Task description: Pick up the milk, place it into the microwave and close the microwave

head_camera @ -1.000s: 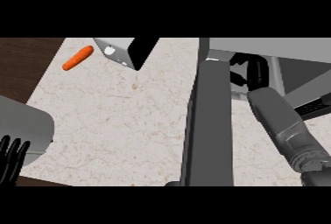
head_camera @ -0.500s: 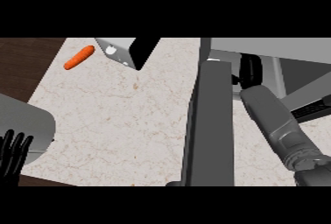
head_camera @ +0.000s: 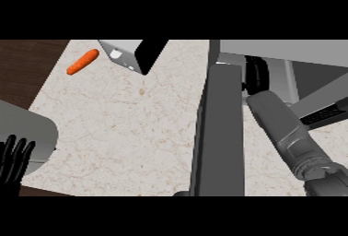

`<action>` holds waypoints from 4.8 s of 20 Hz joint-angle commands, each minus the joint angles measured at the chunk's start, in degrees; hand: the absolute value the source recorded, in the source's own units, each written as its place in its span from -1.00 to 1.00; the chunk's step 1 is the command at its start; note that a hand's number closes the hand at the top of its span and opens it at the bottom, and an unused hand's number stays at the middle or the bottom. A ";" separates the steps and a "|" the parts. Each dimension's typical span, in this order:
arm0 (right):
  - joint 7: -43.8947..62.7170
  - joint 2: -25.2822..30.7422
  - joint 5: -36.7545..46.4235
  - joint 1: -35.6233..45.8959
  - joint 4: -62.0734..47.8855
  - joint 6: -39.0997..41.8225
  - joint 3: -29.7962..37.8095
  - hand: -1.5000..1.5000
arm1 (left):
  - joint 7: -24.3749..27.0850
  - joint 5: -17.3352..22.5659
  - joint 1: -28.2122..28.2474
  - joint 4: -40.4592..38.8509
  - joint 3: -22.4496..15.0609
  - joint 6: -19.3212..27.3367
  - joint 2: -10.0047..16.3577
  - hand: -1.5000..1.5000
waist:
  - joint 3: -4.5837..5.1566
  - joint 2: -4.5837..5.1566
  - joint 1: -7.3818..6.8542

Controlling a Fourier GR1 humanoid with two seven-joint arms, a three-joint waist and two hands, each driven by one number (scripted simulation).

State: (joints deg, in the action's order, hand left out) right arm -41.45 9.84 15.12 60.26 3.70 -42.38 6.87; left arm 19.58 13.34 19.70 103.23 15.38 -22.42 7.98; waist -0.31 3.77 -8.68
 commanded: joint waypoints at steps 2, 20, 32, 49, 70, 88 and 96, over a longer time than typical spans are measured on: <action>0.45 -0.75 -0.02 0.42 -0.33 -0.48 0.21 -1.00 | 2.17 -0.62 -0.08 -1.48 -0.45 -0.94 -0.37 -1.00 | 0.08 -0.17 0.03; -9.18 1.03 -4.03 -6.31 2.49 15.46 4.31 -1.00 | 2.98 -3.01 6.21 3.12 -0.85 0.36 -2.70 -1.00 | 0.00 -1.93 3.50; -13.98 -1.47 -7.65 -10.65 3.46 30.14 7.25 -1.00 | 1.81 -7.81 7.79 5.60 -8.19 -0.11 -6.56 -1.00 | 0.13 -2.78 6.22; -22.26 -1.86 -8.82 -32.61 15.88 51.69 3.26 -1.00 | 0.48 -13.25 6.59 5.06 -18.50 -6.33 -6.30 -1.00 | 0.39 -4.29 10.06; -1.74 6.31 -28.24 -54.31 55.20 65.80 6.52 -1.00 | -6.74 -25.70 -24.30 -16.53 -37.24 13.67 -7.98 1.00 | 0.37 -3.83 9.75; 6.45 11.47 -35.30 -54.84 70.32 71.19 5.47 -1.00 | -13.76 -5.04 -55.26 -47.53 -66.12 37.29 -7.96 1.00 | 0.44 -3.07 14.11; 11.68 12.78 -38.32 -50.15 74.62 74.34 2.58 -1.00 | -8.70 5.81 -60.46 -48.08 -68.29 42.13 -7.96 -1.00 | 0.64 -2.16 18.42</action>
State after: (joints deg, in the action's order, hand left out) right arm -31.50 22.51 -21.88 8.44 76.15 29.90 10.96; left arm 9.00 14.40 -37.64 55.08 -52.05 17.25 0.40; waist 0.22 1.29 7.91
